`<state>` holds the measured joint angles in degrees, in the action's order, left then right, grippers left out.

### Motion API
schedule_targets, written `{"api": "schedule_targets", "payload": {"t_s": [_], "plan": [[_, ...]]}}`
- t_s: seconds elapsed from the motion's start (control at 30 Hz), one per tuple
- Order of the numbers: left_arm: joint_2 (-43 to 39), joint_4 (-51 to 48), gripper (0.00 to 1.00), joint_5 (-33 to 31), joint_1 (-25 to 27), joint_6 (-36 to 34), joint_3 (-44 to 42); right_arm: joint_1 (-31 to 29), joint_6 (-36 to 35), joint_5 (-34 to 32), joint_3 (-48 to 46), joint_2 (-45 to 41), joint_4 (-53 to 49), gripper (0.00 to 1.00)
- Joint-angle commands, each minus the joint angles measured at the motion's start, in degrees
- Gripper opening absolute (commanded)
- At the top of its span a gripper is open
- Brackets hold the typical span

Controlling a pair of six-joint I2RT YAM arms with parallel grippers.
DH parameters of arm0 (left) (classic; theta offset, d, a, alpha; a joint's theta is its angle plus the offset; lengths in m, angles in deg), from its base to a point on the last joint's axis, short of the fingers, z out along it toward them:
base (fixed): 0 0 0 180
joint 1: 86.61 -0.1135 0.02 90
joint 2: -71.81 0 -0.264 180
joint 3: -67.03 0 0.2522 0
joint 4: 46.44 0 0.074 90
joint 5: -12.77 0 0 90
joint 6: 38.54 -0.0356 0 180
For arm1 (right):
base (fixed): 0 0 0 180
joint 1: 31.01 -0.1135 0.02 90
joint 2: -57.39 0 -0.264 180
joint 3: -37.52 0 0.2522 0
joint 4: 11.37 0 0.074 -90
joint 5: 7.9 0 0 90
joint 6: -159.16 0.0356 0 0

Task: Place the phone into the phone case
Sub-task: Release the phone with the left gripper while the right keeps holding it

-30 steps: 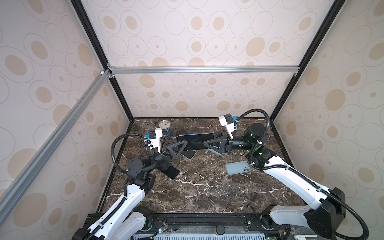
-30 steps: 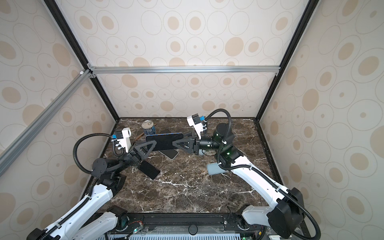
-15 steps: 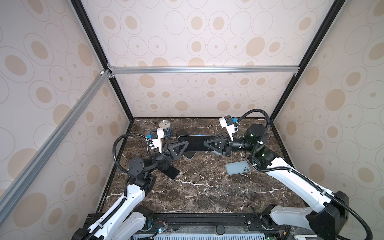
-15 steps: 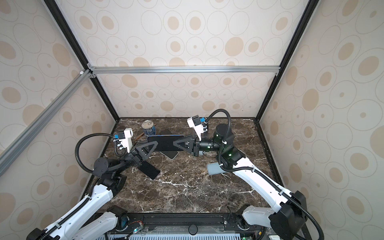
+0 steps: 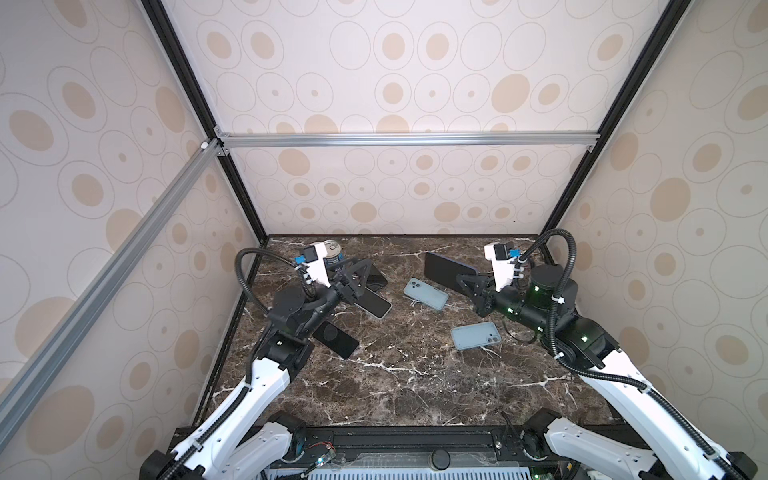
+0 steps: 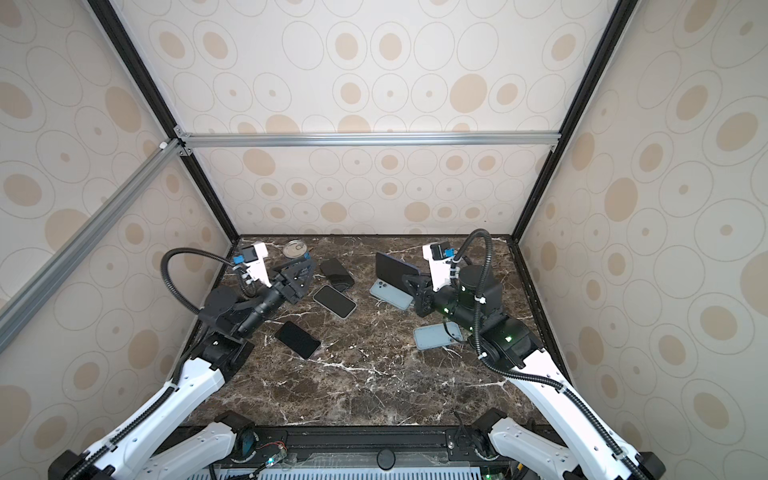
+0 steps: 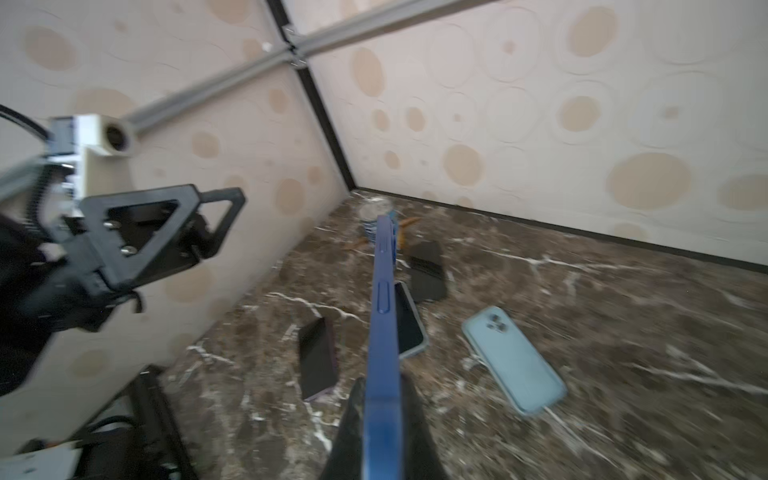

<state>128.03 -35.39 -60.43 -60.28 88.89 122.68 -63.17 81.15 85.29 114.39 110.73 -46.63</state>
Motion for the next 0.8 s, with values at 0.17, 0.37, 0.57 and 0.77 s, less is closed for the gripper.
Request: {"api": "schedule_targets", "payload": {"t_s": [0.17, 0.37, 0.57, 0.77], "plan": [[23.5, -20.9, 0.67, -16.6, 18.6, -9.7, 13.5, 0.3, -13.8, -28.0, 3.9, -3.5, -17.0, 0.0], [44.3, -33.7, 0.68, -21.2, 26.4, -8.6, 28.8, 0.3, -16.8, -32.0, 4.1, -6.9, -18.3, 0.0], [53.3, -31.8, 0.68, -19.2, 29.1, -8.0, 32.9, 0.3, -17.9, -33.5, 2.7, -9.7, -18.0, 0.0], [58.3, -32.3, 0.65, -18.9, 29.2, -10.3, 36.0, 0.3, -17.4, -31.9, 1.8, -9.4, -18.0, 0.0]]}}
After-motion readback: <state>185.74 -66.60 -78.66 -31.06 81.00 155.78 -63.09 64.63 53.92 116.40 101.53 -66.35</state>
